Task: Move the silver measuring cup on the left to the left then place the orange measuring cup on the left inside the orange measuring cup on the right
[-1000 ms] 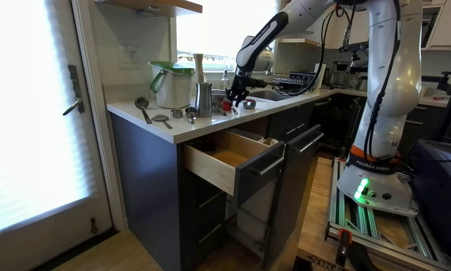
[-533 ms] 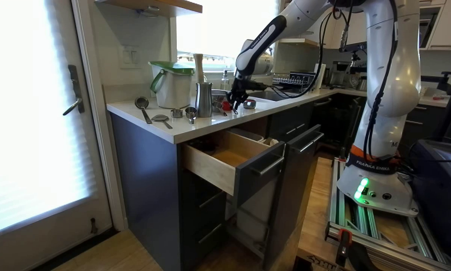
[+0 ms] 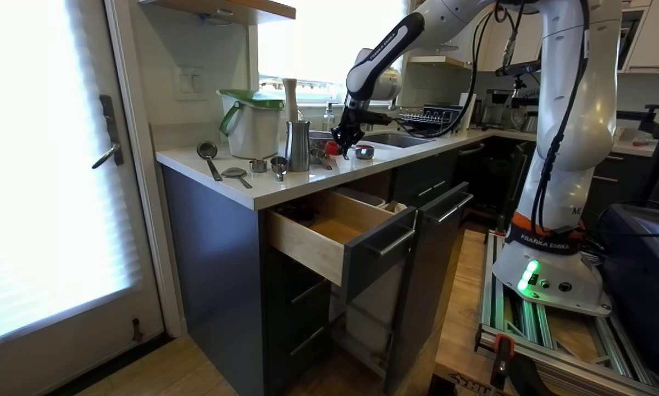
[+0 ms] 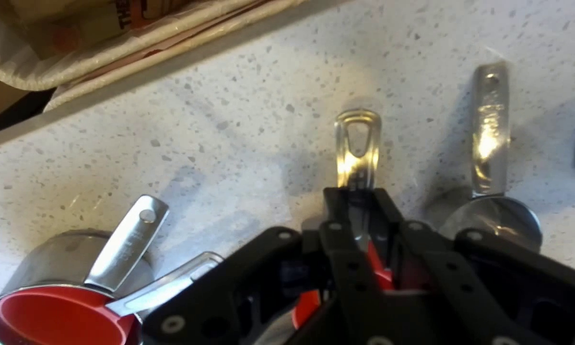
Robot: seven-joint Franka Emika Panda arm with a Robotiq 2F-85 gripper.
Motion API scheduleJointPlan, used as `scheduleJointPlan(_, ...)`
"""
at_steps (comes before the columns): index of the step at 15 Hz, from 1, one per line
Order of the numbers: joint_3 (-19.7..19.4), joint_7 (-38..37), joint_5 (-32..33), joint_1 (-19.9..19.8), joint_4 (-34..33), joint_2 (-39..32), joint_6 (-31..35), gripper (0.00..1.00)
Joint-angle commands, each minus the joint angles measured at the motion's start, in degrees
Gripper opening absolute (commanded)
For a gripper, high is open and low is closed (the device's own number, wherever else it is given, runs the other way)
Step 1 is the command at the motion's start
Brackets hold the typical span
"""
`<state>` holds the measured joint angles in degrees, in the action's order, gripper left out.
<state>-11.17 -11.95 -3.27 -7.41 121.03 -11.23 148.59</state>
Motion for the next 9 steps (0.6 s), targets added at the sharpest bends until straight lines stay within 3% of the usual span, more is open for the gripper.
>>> scheduleJointPlan(1, 0.46, 1.07, -1.73, -1.08, 0.55, 6.79, -10.08, 0.04)
scheduleJointPlan(5, -0.17, -2.1, -3.04, -2.04, -6.99, 8.24, -27.8, 0.04)
scheduleJointPlan(9, -1.38, -12.09, -1.31, -3.47, -17.67, 5.56, -41.4, 0.04)
